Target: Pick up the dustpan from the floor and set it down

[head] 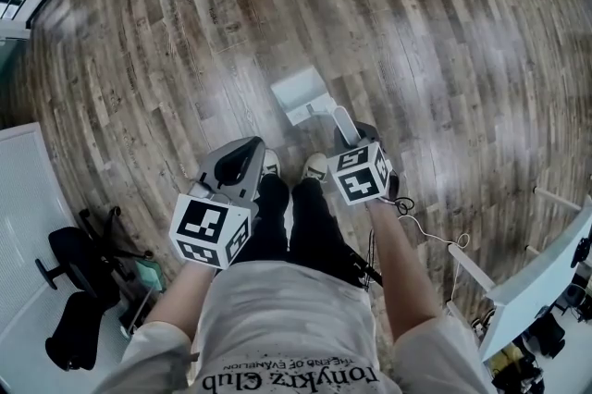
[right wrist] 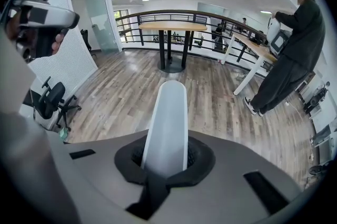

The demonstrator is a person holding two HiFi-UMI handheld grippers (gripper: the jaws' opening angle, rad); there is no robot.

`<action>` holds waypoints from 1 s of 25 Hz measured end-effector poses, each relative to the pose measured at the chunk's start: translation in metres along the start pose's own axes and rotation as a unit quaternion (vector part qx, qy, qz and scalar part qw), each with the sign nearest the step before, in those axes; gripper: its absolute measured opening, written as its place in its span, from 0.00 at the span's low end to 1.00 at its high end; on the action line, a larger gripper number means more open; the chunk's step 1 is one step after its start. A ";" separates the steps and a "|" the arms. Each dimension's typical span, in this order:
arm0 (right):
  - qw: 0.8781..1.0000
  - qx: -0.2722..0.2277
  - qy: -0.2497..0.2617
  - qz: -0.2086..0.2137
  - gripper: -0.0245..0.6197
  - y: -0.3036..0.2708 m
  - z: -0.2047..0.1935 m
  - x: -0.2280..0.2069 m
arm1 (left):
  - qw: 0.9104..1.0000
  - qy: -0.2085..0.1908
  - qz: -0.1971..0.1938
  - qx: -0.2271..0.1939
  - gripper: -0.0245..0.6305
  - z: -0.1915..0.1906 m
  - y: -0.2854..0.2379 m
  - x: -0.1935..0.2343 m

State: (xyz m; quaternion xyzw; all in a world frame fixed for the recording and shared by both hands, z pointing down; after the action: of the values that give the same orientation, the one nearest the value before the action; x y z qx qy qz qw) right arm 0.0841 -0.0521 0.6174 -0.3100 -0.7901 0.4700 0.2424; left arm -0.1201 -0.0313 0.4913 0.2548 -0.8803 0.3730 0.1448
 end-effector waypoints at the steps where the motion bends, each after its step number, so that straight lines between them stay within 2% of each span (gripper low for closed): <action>1: 1.000 -0.001 0.000 -0.001 0.10 0.001 -0.001 0.001 | 1.000 -0.001 0.000 -0.001 0.07 0.000 0.000 0.000; 12: 1.000 0.000 -0.001 -0.001 0.10 0.028 -0.001 0.001 | 1.000 -0.014 0.000 -0.011 0.07 0.011 0.008 -0.007; 25: 1.000 -0.010 0.010 0.001 0.10 0.096 0.018 0.011 | 0.999 -0.046 -0.005 -0.012 0.07 0.022 0.028 -0.028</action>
State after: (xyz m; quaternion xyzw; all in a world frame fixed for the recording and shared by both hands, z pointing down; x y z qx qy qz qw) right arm 0.0896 -0.0201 0.5249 -0.3179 -0.7919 0.4594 0.2466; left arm -0.1141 -0.0210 0.4475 0.2737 -0.8894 0.3493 0.1094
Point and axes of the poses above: the fingertips, and each gripper's own axes: y backward along the fingers, x to its left, z out of its top, the point moved 7 cm from there along y, backward along the fingers, and after that the axes turned 10 degrees about y, right-handed, at the moved point
